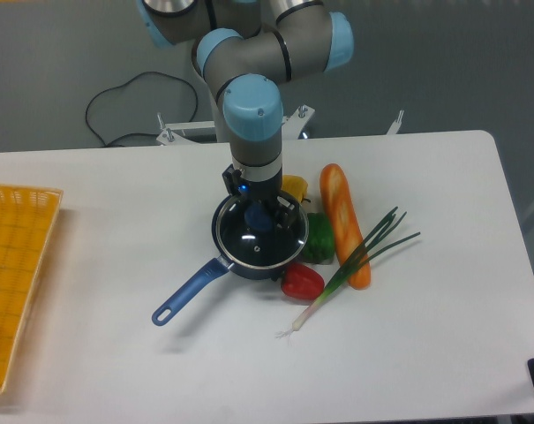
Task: Open the lid
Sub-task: 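Lift the glass lid off the saucepan and carry it beside the pot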
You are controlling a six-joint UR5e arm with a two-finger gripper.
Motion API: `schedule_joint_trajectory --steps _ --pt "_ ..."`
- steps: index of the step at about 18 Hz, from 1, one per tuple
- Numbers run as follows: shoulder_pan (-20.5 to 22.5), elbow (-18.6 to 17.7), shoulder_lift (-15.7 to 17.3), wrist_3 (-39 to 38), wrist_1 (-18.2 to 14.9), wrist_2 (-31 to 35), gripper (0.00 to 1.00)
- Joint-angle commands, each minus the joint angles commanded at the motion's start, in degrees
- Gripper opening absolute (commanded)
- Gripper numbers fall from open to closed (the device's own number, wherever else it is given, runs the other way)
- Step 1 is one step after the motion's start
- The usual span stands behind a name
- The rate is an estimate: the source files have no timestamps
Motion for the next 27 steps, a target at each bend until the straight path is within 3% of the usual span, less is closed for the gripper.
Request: schedule_joint_trajectory --steps 8,18,24,27 --pt "3.1 3.3 -1.8 3.2 -2.2 -0.1 0.59" --pt "4.9 13.6 -11.1 3.5 -2.7 -0.1 0.59" --pt "7.3 18.6 -14.1 8.3 -7.9 -0.5 0.59" --pt "9.5 19.1 -14.8 11.4 -8.1 -1.1 0.58"
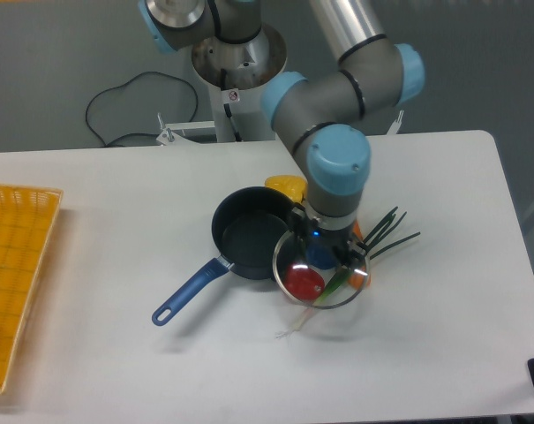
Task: Open the lid
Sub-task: 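Lift the glass lid off the saucepan and carry it beside the pot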
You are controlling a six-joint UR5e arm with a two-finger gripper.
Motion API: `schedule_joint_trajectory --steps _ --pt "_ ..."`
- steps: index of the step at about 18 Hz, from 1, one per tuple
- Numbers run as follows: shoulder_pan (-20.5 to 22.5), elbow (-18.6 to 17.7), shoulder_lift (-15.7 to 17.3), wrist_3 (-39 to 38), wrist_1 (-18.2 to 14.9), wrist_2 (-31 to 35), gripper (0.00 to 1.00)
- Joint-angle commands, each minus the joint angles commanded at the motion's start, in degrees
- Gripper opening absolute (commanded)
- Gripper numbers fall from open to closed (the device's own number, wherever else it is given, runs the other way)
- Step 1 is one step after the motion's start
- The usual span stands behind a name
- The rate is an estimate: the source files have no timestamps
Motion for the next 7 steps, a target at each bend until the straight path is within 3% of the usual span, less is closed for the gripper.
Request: schedule_joint_trajectory --steps 7 --pt "1.4 2.1 -2.6 2.4 -0.2 0.1 0.59"
